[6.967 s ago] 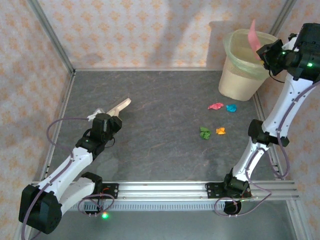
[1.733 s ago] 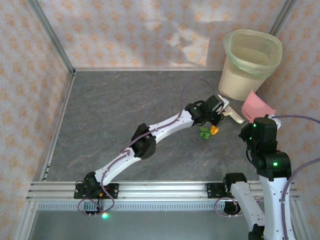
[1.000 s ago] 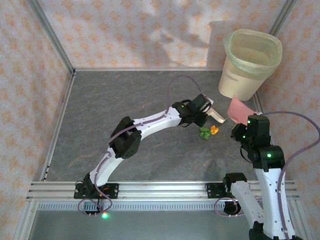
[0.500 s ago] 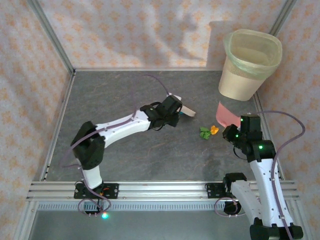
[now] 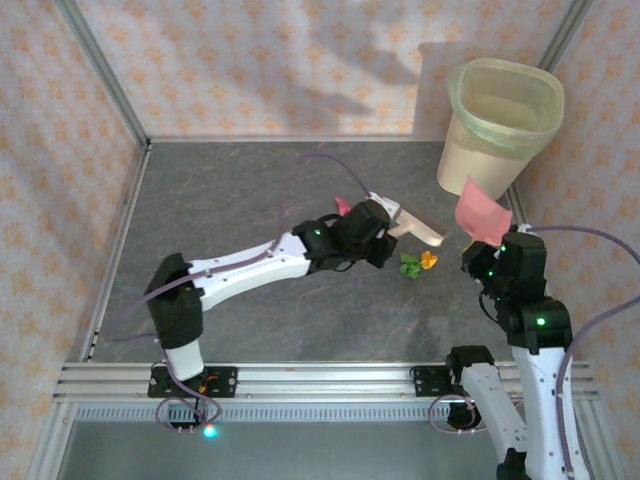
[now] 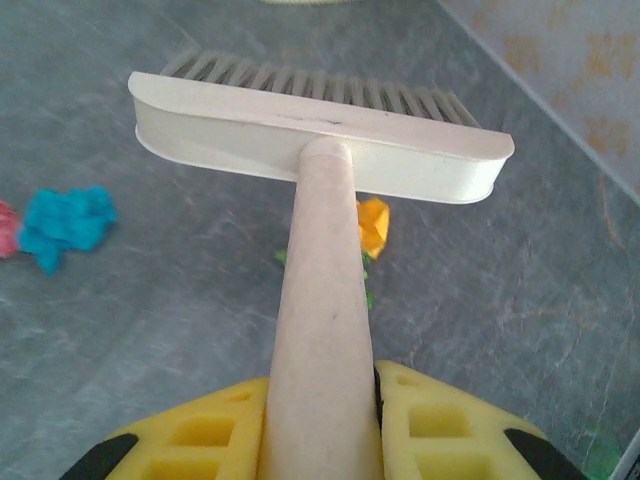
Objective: Sweep away the paper scraps from the table
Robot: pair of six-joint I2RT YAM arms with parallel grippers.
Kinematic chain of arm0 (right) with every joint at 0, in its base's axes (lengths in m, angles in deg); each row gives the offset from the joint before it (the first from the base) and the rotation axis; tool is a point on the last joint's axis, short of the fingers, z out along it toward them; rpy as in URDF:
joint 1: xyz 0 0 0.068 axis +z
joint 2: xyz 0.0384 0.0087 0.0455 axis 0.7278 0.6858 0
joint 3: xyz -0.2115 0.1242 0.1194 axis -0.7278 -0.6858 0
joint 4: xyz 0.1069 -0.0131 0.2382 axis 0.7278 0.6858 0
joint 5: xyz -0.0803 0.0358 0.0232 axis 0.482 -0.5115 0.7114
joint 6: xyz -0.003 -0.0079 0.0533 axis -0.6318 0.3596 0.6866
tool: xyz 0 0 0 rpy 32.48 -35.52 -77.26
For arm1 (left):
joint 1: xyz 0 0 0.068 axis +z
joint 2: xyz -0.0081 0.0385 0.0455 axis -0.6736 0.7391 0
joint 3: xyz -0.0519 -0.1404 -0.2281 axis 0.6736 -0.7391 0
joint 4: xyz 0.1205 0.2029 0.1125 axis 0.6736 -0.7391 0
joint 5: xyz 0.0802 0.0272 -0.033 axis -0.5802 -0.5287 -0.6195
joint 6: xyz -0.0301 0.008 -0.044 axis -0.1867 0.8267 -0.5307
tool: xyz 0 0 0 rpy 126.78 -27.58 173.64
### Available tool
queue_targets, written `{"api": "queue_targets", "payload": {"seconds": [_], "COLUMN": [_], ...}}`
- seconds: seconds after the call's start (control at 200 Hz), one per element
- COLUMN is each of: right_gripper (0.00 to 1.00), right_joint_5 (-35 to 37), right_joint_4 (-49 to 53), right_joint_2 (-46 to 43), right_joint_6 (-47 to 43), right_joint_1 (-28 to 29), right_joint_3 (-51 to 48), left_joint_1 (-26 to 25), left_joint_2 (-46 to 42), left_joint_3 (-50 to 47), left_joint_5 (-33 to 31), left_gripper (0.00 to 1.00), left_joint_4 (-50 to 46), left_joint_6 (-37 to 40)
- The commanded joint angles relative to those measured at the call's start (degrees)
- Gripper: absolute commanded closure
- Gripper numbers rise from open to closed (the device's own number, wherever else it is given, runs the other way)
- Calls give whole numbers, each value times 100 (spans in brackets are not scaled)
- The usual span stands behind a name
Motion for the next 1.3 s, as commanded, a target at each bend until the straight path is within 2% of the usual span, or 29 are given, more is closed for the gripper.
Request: {"api": "queue_targets", "payload": {"seconds": [0.0, 0.18, 0.275, 0.38, 0.606, 0.761, 1.041, 1.161, 1.296], "right_gripper": [100, 100, 100, 100, 100, 100, 100, 100, 100], "right_joint_5": [541, 484, 336, 99, -427, -889, -1592, -1458, -1043], "right_joint_4": [244, 248, 200, 37, -210, -438, -728, -815, -1005], "right_joint_2": [-7, -7, 2, -20, 136, 322, 590, 740, 1054], "right_joint_6": [-1, -42, -62, -107, -125, -54, -124, -131, -111], "right_joint_1": [36, 35, 35, 39, 35, 35, 140, 600, 1457], "right_joint_3": [278, 207, 64, -168, -465, -651, -934, -989, -1052], "left_joint_1": [-129, -552, -622, -621, -472, -61, 1163, 1674, 2062], "left_joint_2": [418, 1121, 1233, 968, -57, -846, -2304, -2946, -3373], "left_joint_3": [369, 957, 947, 383, -1023, -1925, -3344, -3794, -4030], "left_joint_5": [90, -437, -701, -874, -1823, -2253, -2733, -2849, -2821], "left_gripper": [100, 100, 100, 100, 100, 100, 100, 100, 100], "left_joint_4": [-44, -689, -968, -837, -740, -746, -906, -949, -985], "left_joint_6": [77, 410, 384, 330, 160, -95, -803, -1165, -1489]}}
